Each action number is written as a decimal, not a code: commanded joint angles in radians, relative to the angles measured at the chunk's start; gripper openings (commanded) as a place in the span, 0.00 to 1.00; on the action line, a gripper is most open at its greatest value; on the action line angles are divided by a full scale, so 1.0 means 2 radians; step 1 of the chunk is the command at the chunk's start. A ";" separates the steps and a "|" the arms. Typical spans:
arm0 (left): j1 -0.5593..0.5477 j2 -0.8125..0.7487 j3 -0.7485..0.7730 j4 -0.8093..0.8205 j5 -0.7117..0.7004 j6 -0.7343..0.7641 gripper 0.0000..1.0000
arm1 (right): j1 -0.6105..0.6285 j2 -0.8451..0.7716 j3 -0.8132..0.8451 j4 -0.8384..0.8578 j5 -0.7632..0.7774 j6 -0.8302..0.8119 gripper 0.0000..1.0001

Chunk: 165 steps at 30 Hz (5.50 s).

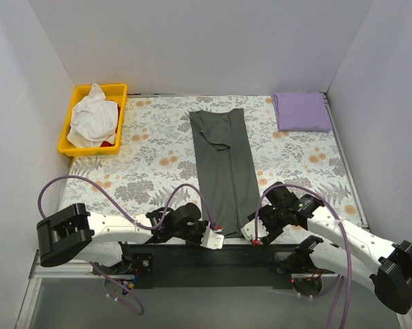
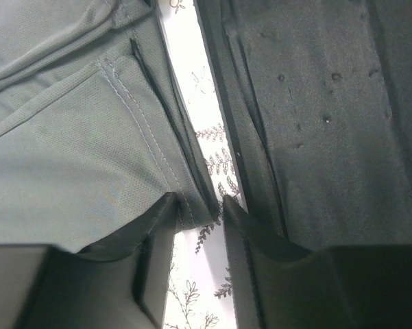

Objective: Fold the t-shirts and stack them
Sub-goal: Fold the tshirt

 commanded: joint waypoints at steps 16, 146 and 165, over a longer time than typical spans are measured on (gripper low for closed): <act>-0.003 0.016 0.003 -0.017 -0.008 -0.009 0.39 | 0.010 0.006 0.001 -0.037 0.007 -0.035 0.65; 0.284 0.170 0.174 -0.070 0.125 0.010 0.40 | -0.112 0.350 0.203 0.117 0.003 0.040 0.50; 0.287 0.115 0.248 -0.159 0.112 0.023 0.00 | -0.112 0.313 0.311 0.048 0.016 0.091 0.01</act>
